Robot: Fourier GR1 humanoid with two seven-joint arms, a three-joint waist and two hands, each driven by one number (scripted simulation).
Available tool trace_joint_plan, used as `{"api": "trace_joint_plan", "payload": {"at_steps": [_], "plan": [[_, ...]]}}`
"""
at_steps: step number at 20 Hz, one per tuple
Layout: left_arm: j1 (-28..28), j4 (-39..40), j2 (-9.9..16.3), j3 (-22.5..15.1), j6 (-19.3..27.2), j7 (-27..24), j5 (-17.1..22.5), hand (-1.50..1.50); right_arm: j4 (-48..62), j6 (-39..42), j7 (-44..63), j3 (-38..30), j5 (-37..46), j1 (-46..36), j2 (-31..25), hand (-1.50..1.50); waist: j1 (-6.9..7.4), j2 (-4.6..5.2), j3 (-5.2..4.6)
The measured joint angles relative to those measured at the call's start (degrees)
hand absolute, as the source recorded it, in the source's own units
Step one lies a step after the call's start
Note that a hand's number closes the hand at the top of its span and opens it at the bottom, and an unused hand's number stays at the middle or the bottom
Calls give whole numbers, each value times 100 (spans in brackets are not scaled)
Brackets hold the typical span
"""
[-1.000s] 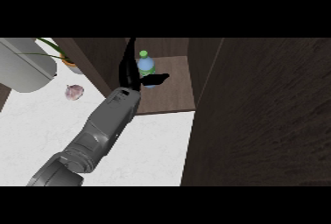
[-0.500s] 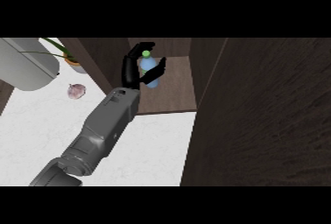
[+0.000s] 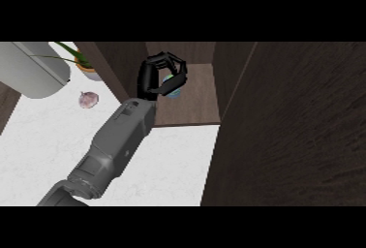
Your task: Pick up the bottled water, place it into the cabinet and close the cabinet
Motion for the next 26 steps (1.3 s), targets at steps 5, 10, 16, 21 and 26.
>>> {"api": "trace_joint_plan", "payload": {"at_steps": [5,10,16,21,26], "plan": [[536,-709,10,-404,-626,244,447,150,-20,-90,28,-61,12,22,-68,-150,127,-73,6],[1224,-1796,8,-789,-1055,680,652,150,-39,-198,20,-68,32,94,-170,-150,268,-118,11],[2447,-3453,45,-1174,-1024,1032,741,150,-53,-216,64,-82,29,67,-336,-150,391,-151,17],[3817,-5058,351,-1493,-913,1306,758,150,-64,-127,157,-24,19,-23,-507,150,428,-149,16],[5038,-6574,719,-1779,-856,1588,812,150,-59,137,373,89,-51,-325,-616,150,458,-105,29]]}}
